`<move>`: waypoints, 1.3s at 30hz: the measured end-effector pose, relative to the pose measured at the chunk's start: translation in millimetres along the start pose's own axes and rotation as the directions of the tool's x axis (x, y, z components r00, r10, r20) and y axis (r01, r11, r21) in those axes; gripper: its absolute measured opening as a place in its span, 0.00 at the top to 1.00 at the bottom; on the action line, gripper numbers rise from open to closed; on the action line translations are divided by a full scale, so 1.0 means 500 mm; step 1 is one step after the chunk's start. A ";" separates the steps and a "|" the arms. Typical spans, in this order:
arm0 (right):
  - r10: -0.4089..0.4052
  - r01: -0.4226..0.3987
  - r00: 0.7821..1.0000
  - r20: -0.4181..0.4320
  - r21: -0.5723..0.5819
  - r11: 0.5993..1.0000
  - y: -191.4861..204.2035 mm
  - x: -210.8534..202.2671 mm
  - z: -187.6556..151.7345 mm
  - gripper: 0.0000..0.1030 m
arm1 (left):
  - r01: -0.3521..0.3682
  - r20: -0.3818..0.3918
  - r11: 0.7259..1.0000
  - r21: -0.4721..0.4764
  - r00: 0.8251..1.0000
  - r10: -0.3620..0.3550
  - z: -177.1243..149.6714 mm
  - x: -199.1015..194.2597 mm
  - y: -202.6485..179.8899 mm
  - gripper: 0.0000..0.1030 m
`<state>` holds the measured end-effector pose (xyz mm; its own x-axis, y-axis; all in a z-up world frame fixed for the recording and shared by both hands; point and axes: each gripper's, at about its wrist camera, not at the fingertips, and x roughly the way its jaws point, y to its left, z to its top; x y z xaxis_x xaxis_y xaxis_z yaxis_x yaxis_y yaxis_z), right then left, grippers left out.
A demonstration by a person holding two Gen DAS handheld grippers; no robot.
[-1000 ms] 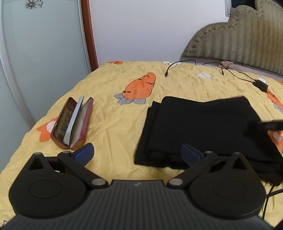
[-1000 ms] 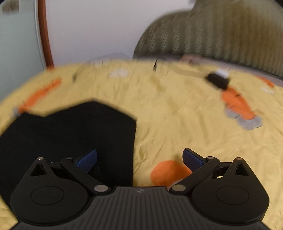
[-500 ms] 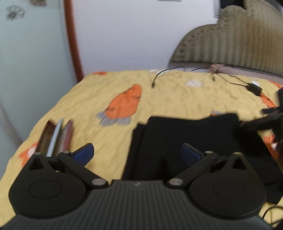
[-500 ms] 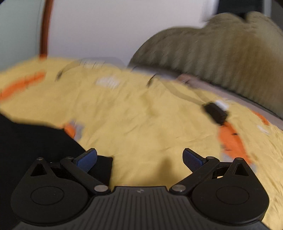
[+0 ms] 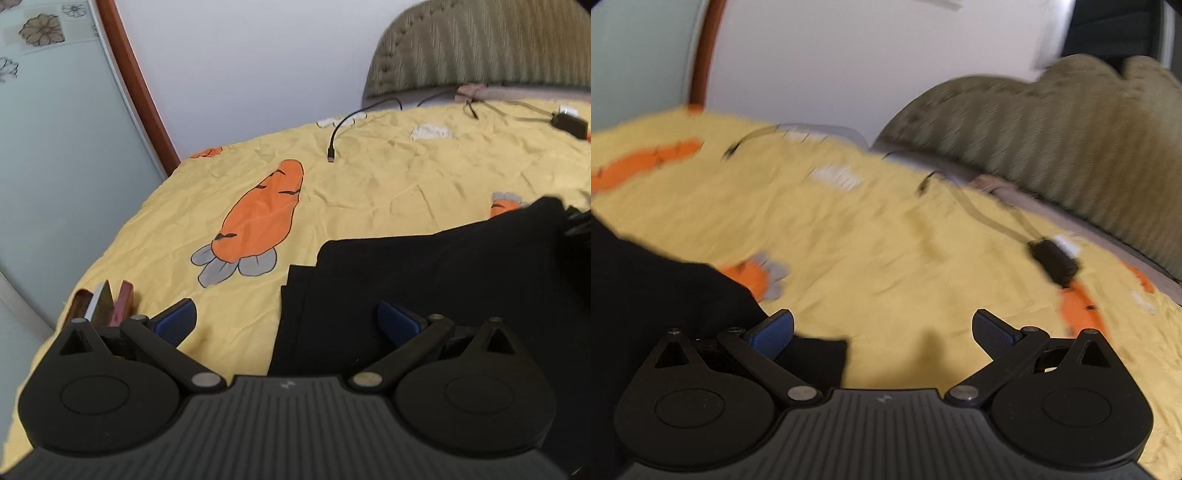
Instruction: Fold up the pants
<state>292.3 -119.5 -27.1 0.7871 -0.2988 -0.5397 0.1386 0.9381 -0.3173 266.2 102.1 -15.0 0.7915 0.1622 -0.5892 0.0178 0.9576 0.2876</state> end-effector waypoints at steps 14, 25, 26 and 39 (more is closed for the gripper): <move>0.252 -0.248 0.968 -0.003 0.176 0.953 -0.036 -0.083 0.014 0.00 | 0.085 0.059 0.996 0.026 0.995 -0.086 0.086 -0.008 -0.031 0.00; 0.275 -0.263 0.961 -0.019 0.238 0.935 -0.039 -0.084 0.001 0.00 | 0.050 -0.017 0.996 -0.071 0.999 -0.051 0.036 0.053 0.027 0.00; 0.295 -0.281 0.955 -0.016 0.264 0.923 -0.057 -0.102 -0.010 0.00 | 0.027 0.007 0.998 -0.050 1.000 -0.026 0.031 0.036 0.030 0.00; 0.251 -0.230 0.966 -0.067 0.234 0.945 -0.028 -0.185 -0.107 0.00 | 0.035 0.008 0.999 -0.037 0.999 -0.035 -0.031 -0.038 0.043 0.00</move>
<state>185.6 -114.5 -14.3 0.7548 -0.0646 -0.6528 0.0908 0.9958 0.0064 242.0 123.2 -9.1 0.7953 0.1271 -0.5928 0.0227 0.9709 0.2386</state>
